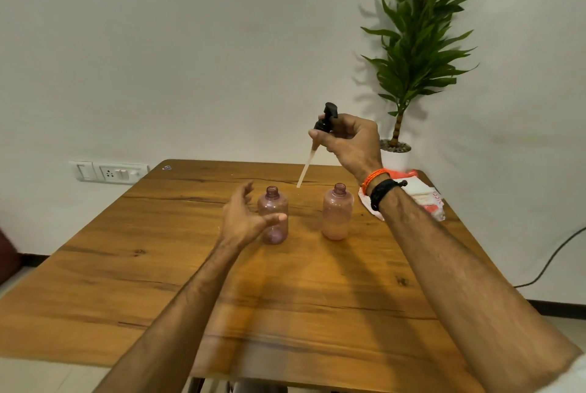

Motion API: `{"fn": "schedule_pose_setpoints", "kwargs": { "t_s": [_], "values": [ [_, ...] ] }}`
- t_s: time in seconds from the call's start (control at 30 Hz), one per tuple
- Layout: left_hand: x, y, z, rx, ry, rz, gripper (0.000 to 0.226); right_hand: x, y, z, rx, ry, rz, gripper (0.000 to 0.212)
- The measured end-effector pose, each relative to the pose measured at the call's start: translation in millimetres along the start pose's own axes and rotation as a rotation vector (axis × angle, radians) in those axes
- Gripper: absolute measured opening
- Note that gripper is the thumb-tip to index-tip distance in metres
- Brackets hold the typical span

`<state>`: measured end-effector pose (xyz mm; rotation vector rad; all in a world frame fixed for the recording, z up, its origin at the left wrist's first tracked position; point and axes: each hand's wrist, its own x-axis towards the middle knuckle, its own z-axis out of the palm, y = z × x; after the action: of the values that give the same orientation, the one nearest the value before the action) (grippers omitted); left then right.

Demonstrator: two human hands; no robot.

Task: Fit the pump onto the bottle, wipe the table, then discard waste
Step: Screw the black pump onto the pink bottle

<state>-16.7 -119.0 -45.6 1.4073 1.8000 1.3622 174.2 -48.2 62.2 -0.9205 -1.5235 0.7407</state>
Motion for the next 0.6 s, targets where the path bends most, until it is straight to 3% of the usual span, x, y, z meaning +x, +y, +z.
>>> {"fn": "schedule_pose_setpoints", "kwargs": {
  "t_s": [0.1,0.27,0.6],
  "values": [
    [0.8,28.6,-1.2,-0.063,0.083,0.115,0.103,6.2,-4.6,-11.9,-0.014,0.016,-0.015,0.029],
    [-2.1,63.4,30.3,-0.057,0.010,0.207,0.102,15.3,-10.0,-34.5,-0.062,0.049,-0.036,0.034],
    [0.9,36.3,112.5,0.090,-0.112,0.022,0.108,10.5,15.0,-63.7,-0.145,0.052,-0.028,0.036]
  ]
}}
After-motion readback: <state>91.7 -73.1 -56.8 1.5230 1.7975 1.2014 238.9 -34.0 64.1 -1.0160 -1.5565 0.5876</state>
